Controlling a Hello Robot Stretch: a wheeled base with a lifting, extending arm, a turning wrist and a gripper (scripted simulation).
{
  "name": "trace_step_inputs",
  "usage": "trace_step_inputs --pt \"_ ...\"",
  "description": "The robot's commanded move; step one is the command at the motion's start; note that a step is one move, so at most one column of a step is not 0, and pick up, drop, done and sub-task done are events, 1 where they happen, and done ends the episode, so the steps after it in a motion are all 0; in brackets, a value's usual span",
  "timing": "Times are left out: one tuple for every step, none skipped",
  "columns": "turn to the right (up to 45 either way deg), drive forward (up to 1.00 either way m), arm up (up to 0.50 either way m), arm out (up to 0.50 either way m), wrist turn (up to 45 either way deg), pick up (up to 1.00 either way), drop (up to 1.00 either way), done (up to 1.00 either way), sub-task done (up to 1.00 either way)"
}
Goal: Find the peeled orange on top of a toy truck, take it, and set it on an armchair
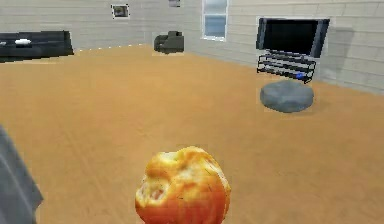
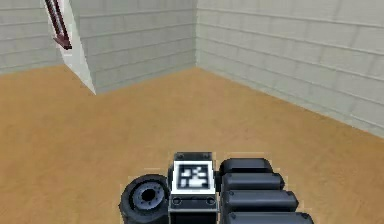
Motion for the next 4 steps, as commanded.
trace_step_inputs --pt "0.0 0.8 0.0 0.0 0.0 0.0 0.0 0.0 0.0" --pt "-12.0 0.0 0.0 0.0 0.0 0.0 0.0 0.0 0.0" --pt "0.0 1.0 0.0 0.0 0.0 0.0 0.0 0.0 0.0" --pt "0.0 1.0 0.0 0.0 0.0 0.0 0.0 0.0 0.0"
